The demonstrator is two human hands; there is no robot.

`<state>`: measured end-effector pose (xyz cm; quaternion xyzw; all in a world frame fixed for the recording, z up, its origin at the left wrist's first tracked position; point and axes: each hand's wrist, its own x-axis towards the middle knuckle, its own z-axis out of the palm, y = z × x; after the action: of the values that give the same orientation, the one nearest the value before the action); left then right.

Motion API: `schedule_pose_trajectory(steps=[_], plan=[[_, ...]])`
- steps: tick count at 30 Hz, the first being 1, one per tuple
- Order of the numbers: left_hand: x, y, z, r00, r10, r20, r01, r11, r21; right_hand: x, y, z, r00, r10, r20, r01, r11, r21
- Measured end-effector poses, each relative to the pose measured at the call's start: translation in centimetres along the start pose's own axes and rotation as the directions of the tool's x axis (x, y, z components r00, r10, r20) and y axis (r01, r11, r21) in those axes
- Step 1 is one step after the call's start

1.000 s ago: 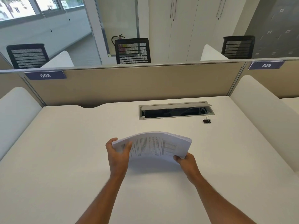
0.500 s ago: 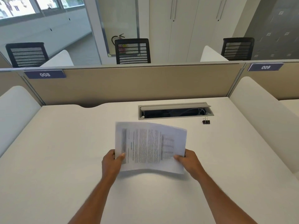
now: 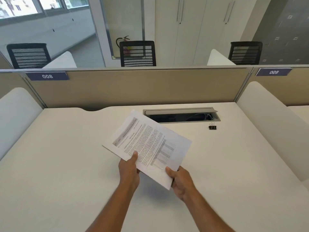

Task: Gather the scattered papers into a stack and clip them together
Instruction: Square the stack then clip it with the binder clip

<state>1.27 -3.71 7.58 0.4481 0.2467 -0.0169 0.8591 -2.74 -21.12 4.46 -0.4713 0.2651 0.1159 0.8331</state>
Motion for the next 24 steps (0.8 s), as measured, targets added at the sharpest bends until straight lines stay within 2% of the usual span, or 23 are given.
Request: schedule_pose_trajectory(steps=[3,7,10,13,15,17,20,24], plan=[[0.5,0.9,0.6,0.998,0.035,-0.046,-0.034,0.999,0.027,-0.9,0.8,0.6,0.999,-0.033,0.025,0.031,0.998,0.055],[1.3,3.1,-0.7,0.99,0.117,0.083,-0.13,0.976,0.172,-0.3,-2.7,-1.1,0.982,-0.186,0.004,0.185,0.979,0.084],[1.3,4.8,-1.9,0.96,0.146,0.239,-0.215,0.931,0.294,-0.5,-6.9,-2.3,0.965,-0.251,0.078,0.259,0.958,-0.125],[0.8,5.7,-1.9,0.918,0.141,0.372,-0.297,0.864,0.406,-0.5,-9.4,-2.0,0.942,-0.243,0.23,0.319,0.858,-0.403],[0.2,5.7,-1.1,0.895,0.139,0.424,-0.338,0.832,0.44,-0.7,-10.0,-0.7,0.91,-0.276,0.308,0.398,0.789,-0.468],[-0.1,5.5,-0.1,0.888,0.162,0.43,-0.372,0.804,0.464,-0.9,-10.0,0.4,0.885,-0.356,0.3,0.459,0.77,-0.442],[-0.2,5.2,0.7,0.891,0.268,0.366,-0.43,0.758,0.491,-0.9,-9.3,1.4,0.86,-0.464,0.214,0.51,0.768,-0.387],[0.0,4.6,0.6,0.889,0.348,0.298,-0.456,0.73,0.509,-0.5,-7.8,1.4,0.837,-0.527,0.148,0.538,0.743,-0.399]])
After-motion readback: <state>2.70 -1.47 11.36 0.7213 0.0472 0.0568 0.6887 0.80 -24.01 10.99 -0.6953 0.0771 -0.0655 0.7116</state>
